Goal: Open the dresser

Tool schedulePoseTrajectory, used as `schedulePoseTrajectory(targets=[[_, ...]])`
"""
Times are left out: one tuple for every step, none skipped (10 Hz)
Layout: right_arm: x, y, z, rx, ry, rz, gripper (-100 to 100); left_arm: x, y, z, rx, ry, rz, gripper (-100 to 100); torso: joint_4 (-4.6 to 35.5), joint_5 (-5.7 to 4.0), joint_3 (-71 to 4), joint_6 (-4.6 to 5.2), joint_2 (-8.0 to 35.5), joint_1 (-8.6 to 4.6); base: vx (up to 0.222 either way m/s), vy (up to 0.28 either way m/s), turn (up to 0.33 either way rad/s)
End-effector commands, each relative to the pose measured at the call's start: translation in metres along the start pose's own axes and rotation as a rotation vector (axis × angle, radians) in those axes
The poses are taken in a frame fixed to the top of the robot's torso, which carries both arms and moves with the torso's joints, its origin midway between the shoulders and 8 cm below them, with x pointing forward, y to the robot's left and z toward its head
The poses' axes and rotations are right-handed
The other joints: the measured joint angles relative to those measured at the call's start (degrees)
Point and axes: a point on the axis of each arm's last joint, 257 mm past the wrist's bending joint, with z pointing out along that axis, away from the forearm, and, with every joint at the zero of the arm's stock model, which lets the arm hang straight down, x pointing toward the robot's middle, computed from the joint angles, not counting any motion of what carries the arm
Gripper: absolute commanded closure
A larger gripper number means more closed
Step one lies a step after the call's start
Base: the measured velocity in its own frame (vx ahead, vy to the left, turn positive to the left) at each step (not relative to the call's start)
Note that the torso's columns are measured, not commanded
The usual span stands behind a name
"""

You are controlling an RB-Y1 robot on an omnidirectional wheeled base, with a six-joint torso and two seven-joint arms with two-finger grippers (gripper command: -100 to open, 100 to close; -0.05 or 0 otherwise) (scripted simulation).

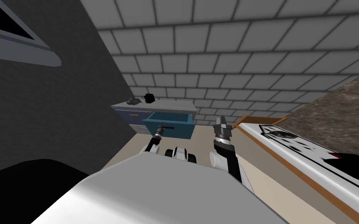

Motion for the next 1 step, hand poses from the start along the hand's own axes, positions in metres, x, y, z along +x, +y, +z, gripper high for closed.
schedulePoseTrajectory(targets=[[0.0, 0.0, 0.0, 0.0, 0.0, 0.0, 0, -0.0001, 0.0004, -0.0001, -0.001, 0.0, 0.0, 0, -0.02, 0.01, -0.01, 0.0, -0.02, 0.01, 0.0, 0.0, 0.0]])
